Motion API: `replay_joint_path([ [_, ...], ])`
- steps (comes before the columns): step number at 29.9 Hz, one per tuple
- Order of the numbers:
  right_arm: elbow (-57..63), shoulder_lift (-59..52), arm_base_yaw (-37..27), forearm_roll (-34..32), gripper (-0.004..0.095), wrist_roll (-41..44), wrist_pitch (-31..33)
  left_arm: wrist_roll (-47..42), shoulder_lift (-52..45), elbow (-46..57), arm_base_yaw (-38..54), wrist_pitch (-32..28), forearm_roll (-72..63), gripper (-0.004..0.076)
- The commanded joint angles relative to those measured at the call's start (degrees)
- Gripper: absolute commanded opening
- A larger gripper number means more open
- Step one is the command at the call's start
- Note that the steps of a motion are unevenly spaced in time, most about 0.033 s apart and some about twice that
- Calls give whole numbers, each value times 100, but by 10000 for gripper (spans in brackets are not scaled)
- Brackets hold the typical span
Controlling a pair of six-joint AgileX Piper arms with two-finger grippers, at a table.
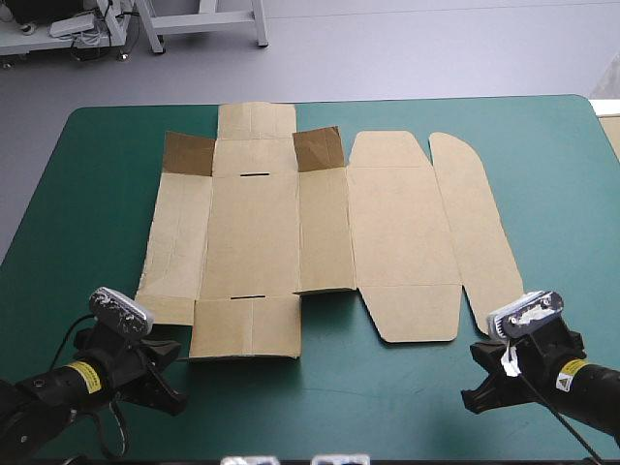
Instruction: Fold the box
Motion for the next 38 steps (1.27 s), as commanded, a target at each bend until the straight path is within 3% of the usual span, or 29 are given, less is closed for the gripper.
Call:
replay_joint_path([
  [1,-158,43,-8,86,-18,-33,-315,-15,2,-198,-25,-289,-96,-9],
  [17,-158,43,-8,86,-18,-33,-315,-391,137,-221,-25,-490,-127,-8],
  [25,-158,43,-8,86,-18,-33,-315,-577,1982,-991,-14,-760,446,-1],
  [32,-158,43,-8,86,-18,-72,-315,-115,3411,-2013,333,-846,283,13],
  [36,-158,43,-8,86,-18,-72,-326,945,3493,-2244,1290,-853,-835,13],
  [38,-158,43,-8,86,-18,-154,-343,1714,3493,-2296,2068,-463,-1588,13],
])
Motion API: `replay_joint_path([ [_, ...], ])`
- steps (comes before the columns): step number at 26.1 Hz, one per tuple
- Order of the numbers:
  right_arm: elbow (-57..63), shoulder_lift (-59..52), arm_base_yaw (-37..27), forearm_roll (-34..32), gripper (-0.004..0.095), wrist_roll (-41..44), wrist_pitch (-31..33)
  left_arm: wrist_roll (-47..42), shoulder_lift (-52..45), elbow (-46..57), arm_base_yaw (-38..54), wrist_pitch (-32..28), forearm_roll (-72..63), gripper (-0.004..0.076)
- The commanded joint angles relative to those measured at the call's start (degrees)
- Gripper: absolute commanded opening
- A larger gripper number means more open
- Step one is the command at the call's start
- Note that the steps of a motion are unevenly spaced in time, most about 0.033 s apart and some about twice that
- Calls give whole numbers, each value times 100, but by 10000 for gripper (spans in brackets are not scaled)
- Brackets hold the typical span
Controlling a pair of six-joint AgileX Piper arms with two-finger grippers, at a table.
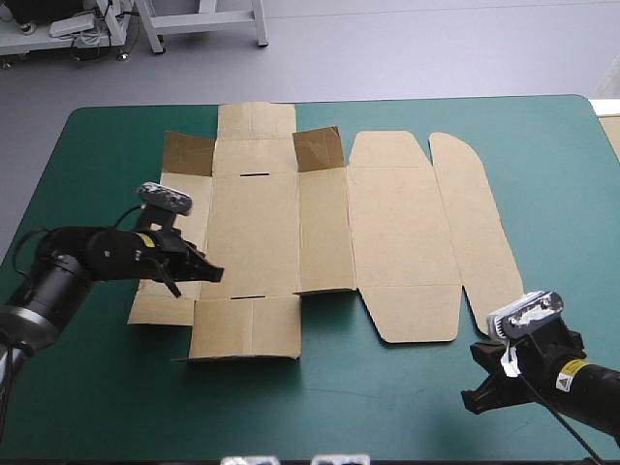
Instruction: Fold the box
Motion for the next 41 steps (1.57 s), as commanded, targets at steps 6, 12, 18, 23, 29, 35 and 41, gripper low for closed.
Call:
replay_joint_path([
  [6,-158,43,-8,86,-18,-143,-438,2407,-128,-284,3299,1478,-2375,13],
  [12,-158,43,-8,86,-18,-171,-447,2787,-128,-284,5032,2179,-3121,16],
  [18,-158,43,-8,86,-18,-181,-510,2868,129,-284,5320,1979,-3126,185],
  [23,-158,43,-8,137,-18,-181,-368,3123,796,-284,5310,1962,-3354,442],
  [29,-158,43,-8,99,-18,-231,-314,3712,2255,-296,5299,2452,-4178,493],
  [35,-158,43,-8,86,-18,-244,-325,3973,3362,-389,4565,2531,-4251,493],
  [41,-158,43,-8,119,-18,-195,-292,3087,3929,-1156,3328,2531,-3108,489],
])
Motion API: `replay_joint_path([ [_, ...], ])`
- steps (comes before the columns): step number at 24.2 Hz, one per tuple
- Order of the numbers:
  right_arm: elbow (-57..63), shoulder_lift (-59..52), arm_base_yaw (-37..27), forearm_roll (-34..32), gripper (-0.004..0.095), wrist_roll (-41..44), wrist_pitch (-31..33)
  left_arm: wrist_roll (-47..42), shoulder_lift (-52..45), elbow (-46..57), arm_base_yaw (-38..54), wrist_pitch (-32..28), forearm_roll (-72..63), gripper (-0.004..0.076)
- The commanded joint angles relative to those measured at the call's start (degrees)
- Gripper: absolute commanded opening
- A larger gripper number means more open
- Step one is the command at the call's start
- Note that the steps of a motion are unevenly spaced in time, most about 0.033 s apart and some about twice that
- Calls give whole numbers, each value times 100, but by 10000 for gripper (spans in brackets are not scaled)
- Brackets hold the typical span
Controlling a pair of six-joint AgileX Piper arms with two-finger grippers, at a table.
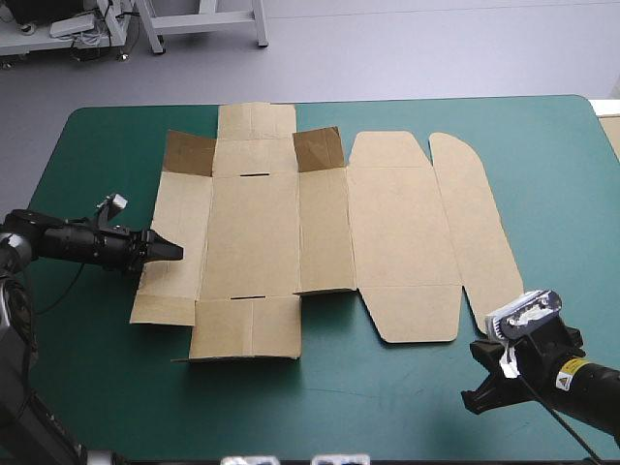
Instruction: Fold the box
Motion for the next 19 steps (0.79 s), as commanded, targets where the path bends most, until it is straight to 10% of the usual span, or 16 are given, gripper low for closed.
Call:
replay_joint_path([
  [1,-158,36,-8,137,-18,-2,-212,-664,57,-316,-349,321,824,479],
  [6,-158,36,-8,137,-18,22,-111,-1063,70,-503,-340,321,1191,1],
  [19,-158,36,-8,137,-18,22,-111,-275,1,-546,-340,321,-150,0],
])
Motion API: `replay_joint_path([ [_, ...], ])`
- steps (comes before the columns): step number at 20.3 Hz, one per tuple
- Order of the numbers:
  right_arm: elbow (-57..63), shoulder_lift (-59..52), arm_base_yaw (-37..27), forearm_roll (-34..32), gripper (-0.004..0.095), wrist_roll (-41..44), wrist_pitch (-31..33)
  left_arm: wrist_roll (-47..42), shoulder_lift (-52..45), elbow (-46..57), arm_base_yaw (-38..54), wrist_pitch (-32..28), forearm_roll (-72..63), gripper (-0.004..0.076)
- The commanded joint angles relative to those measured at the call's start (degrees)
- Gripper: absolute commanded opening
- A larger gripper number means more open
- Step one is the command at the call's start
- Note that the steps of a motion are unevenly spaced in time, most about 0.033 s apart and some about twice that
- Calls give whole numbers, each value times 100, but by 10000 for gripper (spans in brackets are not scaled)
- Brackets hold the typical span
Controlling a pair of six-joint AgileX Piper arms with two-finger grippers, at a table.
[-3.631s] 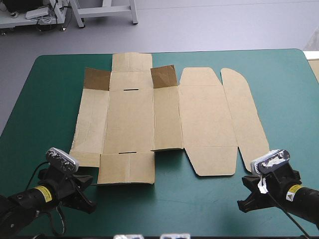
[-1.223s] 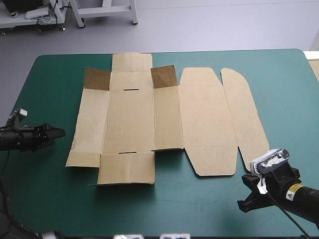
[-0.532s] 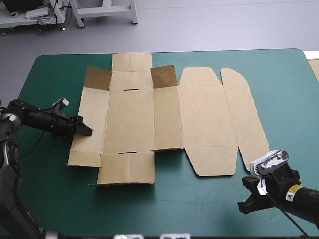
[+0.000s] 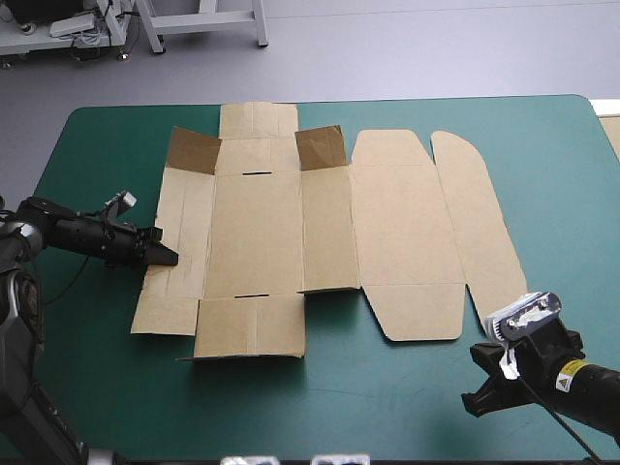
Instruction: Fold the box
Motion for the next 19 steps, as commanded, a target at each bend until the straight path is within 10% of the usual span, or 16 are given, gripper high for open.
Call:
replay_joint_path([
  [1,-158,36,-8,120,-18,-17,-235,274,-288,-64,-113,423,-763,0],
  [10,-158,36,-8,96,-18,-16,-305,348,-1805,-1075,-758,423,35,1],
  [19,-170,36,-8,96,-18,253,-724,419,-1921,-3527,-3449,207,3052,0],
])
